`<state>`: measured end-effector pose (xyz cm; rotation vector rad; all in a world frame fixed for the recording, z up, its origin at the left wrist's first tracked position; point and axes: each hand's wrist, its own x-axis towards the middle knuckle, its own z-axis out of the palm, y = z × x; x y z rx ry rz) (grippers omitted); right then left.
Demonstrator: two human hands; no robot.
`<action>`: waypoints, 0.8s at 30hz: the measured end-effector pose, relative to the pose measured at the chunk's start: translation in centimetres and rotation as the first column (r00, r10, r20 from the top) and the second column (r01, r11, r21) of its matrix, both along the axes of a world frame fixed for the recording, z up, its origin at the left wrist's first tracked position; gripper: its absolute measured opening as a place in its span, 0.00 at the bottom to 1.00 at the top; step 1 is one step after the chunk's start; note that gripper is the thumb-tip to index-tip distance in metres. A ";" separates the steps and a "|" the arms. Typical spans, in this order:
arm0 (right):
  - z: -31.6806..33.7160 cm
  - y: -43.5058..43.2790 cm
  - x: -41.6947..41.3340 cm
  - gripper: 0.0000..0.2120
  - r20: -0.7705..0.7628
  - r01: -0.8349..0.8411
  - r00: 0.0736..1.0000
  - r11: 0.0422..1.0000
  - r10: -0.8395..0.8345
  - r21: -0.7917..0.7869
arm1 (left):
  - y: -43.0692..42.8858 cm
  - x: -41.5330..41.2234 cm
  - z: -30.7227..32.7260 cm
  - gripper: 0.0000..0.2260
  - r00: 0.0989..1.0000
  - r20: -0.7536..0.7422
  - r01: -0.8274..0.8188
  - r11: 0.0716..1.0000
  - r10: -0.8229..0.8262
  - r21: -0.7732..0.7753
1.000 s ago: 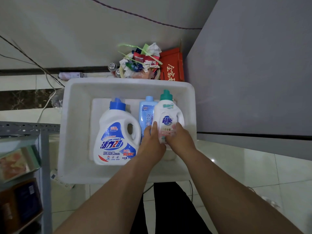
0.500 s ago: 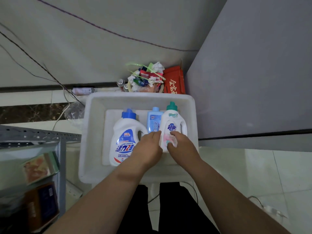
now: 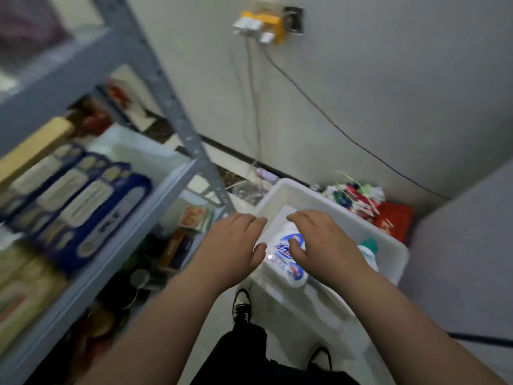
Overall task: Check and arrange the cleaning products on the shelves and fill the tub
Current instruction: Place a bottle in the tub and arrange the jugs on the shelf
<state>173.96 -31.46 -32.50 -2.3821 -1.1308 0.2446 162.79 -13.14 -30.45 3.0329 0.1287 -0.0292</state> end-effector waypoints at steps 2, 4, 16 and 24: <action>2.0 1.6 -1.4 0.23 0.061 -0.124 0.991 0.992 0.122 0.022 | -0.2 -3.6 1.9 0.23 0.990 0.046 -0.137 0.991 0.136 0.013; 3.6 3.6 -3.4 0.22 0.120 -0.254 0.962 0.966 0.246 0.055 | -0.4 -7.4 3.9 0.22 0.965 0.073 -0.253 0.967 0.251 0.027; 13.2 16.7 -19.0 0.20 0.360 -0.713 0.686 0.683 0.632 0.160 | 3.6 -27.7 14.4 0.24 0.694 0.316 -0.703 0.703 0.646 0.106; 18.8 26.2 -29.7 0.20 0.470 -0.802 0.580 0.566 0.665 0.191 | 11.0 -40.1 18.0 0.24 0.578 0.466 -0.790 0.603 0.670 0.113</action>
